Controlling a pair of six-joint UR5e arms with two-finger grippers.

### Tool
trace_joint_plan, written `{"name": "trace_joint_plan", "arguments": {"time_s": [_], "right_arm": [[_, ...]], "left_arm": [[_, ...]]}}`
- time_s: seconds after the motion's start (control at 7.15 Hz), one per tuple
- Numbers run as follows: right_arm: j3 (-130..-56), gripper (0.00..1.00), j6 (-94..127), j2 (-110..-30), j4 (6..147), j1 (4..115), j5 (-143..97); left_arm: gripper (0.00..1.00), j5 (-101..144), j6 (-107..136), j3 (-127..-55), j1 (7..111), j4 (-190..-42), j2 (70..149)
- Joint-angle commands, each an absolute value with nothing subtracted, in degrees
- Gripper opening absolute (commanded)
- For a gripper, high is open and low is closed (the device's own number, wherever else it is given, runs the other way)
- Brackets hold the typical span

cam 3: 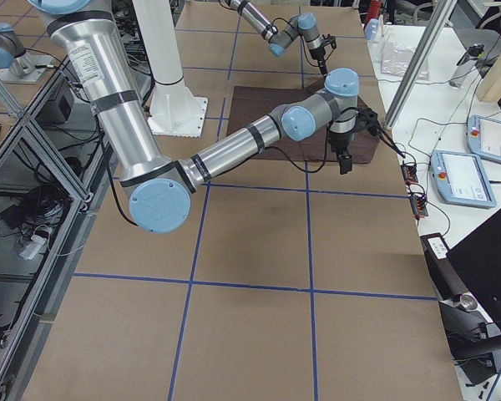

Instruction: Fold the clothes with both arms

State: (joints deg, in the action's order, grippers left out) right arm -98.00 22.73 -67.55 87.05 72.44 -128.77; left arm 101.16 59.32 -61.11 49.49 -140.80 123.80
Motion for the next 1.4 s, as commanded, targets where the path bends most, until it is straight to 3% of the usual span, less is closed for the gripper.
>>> {"name": "trace_joint_plan", "arguments": {"time_s": [0.0,0.56,0.84,0.98,1.12,1.26], "right_arm": [[-98.0,1.0,22.8,-67.6,87.1,72.5,-128.8],[-97.9,1.0,22.6,-67.6,87.1,72.4,-128.8],[-97.9,1.0,22.5,-67.6,87.1,72.4,-128.8],[-97.9,1.0,22.5,-67.6,87.1,72.5,-128.8],[-97.8,1.0,22.5,-67.6,87.1,72.5,-128.8],[-97.7,1.0,22.5,-67.6,87.1,72.4,-128.8]], "left_arm": [[0.61,101.1,59.2,-60.9,49.3,-140.8,123.7],[0.57,99.9,59.2,-60.3,48.9,-140.8,123.8],[0.29,99.9,59.2,-60.3,48.9,-140.9,123.8],[0.08,99.9,59.3,-60.4,48.9,-140.9,124.0],[0.0,99.9,59.4,-60.6,48.9,-140.9,124.1],[0.0,99.9,59.6,-60.6,48.9,-140.9,124.2]]}}
